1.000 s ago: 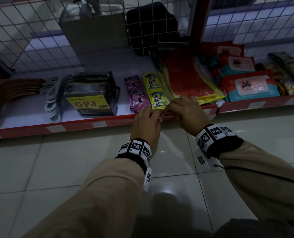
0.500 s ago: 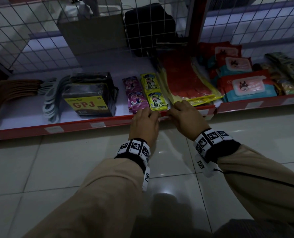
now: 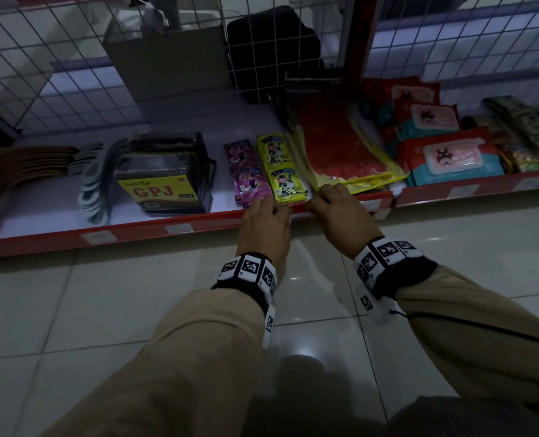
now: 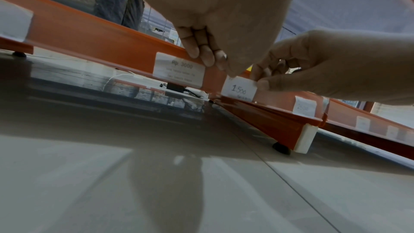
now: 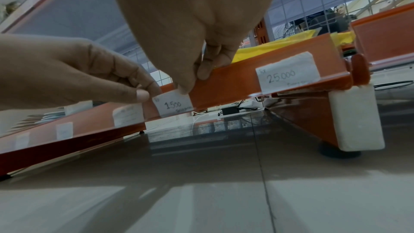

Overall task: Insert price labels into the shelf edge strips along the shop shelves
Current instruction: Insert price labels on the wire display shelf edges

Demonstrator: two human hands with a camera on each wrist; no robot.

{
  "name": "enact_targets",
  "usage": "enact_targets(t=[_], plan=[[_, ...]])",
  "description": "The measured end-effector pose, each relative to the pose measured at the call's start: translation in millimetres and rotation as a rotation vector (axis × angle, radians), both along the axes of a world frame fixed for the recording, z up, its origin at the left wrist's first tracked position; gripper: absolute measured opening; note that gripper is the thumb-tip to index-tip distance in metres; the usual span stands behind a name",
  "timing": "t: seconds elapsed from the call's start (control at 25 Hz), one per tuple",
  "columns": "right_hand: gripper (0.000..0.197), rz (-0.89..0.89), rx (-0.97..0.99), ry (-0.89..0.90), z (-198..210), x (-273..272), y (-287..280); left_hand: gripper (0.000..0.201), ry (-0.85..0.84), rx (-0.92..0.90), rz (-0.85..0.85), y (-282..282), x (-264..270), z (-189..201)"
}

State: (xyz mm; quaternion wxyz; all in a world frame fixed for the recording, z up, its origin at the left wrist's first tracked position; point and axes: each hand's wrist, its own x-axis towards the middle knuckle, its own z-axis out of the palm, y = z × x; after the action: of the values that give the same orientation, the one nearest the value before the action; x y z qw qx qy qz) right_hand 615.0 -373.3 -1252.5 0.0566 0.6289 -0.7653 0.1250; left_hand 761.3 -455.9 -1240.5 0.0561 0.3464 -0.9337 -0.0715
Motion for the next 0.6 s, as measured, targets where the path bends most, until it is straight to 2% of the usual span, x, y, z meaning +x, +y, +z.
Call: enact_targets(t=[0.16,0.4,0.6], plan=[[0.019,0.001,0.024,0.004,1.2,1.0,0.2,0.031,0.033,0.034,0.001,1.5,2.6,0.5],[0.024,-0.004,-0.047,-0.040,2.5,0.6,8.5,0.030,0.105,0.054,-0.014,2.4,6.6,0.1],[0.024,0.009,-0.046,-0.001,6.2,-1.1,18.4,0.040,0.083,0.020,-0.017,4.3,10.0,0.7]])
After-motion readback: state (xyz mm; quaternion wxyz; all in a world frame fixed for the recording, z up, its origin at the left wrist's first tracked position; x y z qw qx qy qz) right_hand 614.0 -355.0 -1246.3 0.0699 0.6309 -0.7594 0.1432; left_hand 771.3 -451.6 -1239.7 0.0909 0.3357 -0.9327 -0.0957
